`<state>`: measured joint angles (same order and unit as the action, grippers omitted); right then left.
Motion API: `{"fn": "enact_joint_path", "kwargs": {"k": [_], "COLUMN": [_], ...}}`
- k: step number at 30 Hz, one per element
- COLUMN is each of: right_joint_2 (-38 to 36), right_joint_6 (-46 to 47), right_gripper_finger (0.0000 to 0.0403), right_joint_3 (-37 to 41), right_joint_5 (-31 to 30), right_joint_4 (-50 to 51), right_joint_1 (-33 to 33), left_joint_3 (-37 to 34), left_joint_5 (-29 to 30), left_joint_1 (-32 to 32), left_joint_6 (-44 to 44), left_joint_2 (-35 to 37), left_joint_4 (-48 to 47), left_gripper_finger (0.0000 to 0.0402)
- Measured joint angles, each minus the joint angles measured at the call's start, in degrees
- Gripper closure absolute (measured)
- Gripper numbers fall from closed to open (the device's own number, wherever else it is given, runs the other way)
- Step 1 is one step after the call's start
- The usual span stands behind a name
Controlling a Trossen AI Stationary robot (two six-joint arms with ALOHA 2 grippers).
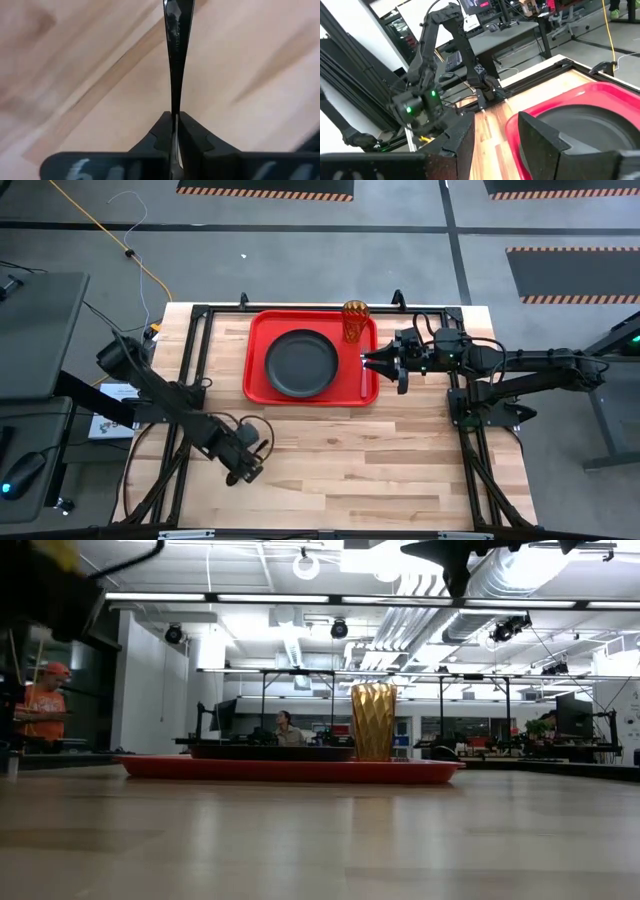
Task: Pick and place plate/cup/fork/spoon on tray
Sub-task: Put the black spoon on the red serving tray to right of the black plate
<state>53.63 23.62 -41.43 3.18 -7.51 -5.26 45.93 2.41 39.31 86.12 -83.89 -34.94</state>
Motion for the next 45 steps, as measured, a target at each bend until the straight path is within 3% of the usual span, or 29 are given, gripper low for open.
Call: {"fn": "enact_joint_path", "kwargs": {"k": [9,13,16,20,24,29,33,36,45], "right_joint_2": [0.4,2.3,4.9,9.5,14.1,18.9,21.9,23.2,23.6], "right_joint_6": [6.3,8.1,8.5,7.2,4.6,4.1,0.4,-2.0,-3.7], "right_gripper_finger": [0.0261,0.0261,0.0261,0.0261,0.0261,0.0261,0.0261,0.0261,0.0261], "right_joint_3": [0.0,0.0,0.0,0.0,0.0,-2.2,-5.9,-8.2,-11.9], "right_joint_5": [0.0,1.0,3.6,7.9,10.4,10.5,10.4,11.9,14.0], "right_joint_4": [-1.0,-2.8,-5.9,-12.6,-22.1,-28.2,-28.3,-28.3,-25.7], "right_joint_1": [0.0,0.3,1.2,3.2,5.5,7.6,9.0,9.7,9.9], "left_joint_3": [0.0,0.1,0.1,0.2,0.2,0.2,0.2,0.1,0.1], "left_joint_5": [4.5,3.5,-4.1,-19.8,-34.5,-44.1,-45.3,-45.9,-45.5], "left_joint_1": [-10.2,-17.9,-23.1,-28.8,-31.9,-33.4,-34.2,-34.9,-36.3], "left_joint_6": [-15.1,-24.2,-30.7,-33.8,-31.6,-23.5,-17.3,-14.4,-15.2], "left_joint_2": [15.8,19.0,19.1,16.9,13.3,5.6,-0.1,-2.3,-2.8], "left_joint_4": [3.9,14.4,26.9,43.1,56.9,73.2,85.9,90.2,91.9], "left_gripper_finger": [0.0398,0.0399,0.04,0.04,0.04,0.0401,0.0401,0.0401,0.0401]}}
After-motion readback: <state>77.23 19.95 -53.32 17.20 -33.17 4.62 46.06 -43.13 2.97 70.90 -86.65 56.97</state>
